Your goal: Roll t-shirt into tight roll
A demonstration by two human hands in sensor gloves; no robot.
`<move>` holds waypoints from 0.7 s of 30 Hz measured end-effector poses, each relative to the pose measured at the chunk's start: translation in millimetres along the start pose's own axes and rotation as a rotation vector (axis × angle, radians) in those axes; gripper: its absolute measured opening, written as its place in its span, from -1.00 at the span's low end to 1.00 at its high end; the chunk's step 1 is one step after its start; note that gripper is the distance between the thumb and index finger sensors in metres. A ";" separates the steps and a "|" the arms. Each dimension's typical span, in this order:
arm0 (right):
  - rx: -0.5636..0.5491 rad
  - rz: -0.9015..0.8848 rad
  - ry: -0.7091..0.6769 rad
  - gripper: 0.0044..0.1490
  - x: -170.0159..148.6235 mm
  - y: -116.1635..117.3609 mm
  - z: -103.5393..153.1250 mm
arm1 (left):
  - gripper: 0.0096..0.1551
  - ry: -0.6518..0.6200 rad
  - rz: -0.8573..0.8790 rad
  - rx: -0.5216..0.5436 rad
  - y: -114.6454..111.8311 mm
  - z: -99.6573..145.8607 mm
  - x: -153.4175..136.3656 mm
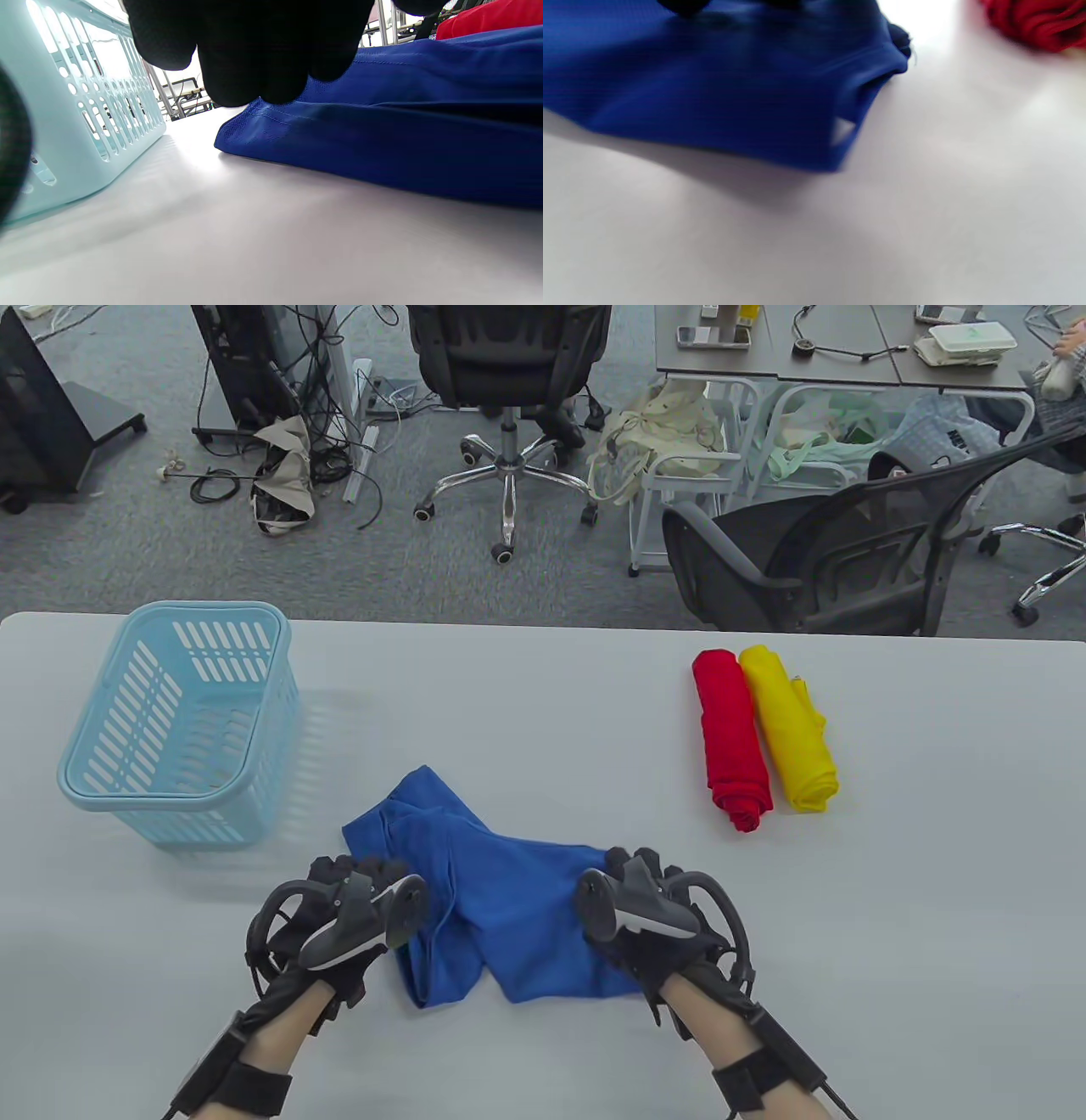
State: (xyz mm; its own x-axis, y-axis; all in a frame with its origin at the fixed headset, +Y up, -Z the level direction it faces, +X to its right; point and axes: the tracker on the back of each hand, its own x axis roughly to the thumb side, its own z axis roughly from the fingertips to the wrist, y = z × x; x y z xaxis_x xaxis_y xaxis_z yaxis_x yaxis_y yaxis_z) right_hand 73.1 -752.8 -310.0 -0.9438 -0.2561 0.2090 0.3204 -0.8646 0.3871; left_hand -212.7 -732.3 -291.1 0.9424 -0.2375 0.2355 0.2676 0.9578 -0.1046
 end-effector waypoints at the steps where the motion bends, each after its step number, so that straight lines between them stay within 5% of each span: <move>1: 0.011 0.028 0.021 -0.03 1.0 -3.6 -1.1 | -0.22 -0.031 0.018 -0.035 -4.7 -1.8 -0.3; 4: -0.087 -0.048 -0.008 -0.06 11.8 -15.4 4.7 | -0.19 -0.129 0.118 -0.169 -26.5 -6.8 3.7; 7: -0.055 -0.059 -0.078 -0.12 28.8 -16.6 8.1 | -0.23 -0.137 0.054 -0.309 -29.2 -13.7 3.4; 10: -0.022 -0.047 -0.104 -0.10 42.5 -16.0 0.8 | -0.32 -0.089 0.072 -0.234 -10.1 -12.9 -1.1; 15: 0.022 -0.058 -0.086 -0.10 43.1 -29.1 -29.4 | -0.33 -0.081 0.096 -0.170 -15.9 -2.7 -4.6; 21: 0.203 -0.170 0.119 -0.09 -11.6 -35.6 -102.6 | -0.35 -0.095 0.087 -0.163 -11.0 0.4 -4.4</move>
State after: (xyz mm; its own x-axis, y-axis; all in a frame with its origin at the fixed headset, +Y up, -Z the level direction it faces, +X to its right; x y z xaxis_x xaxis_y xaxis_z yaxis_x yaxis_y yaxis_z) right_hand 64.3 -763.4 -418.4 -0.9845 -0.1740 0.0234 0.1550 -0.7985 0.5817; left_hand -219.8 -741.7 -290.6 0.9422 -0.1313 0.3083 0.2222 0.9336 -0.2813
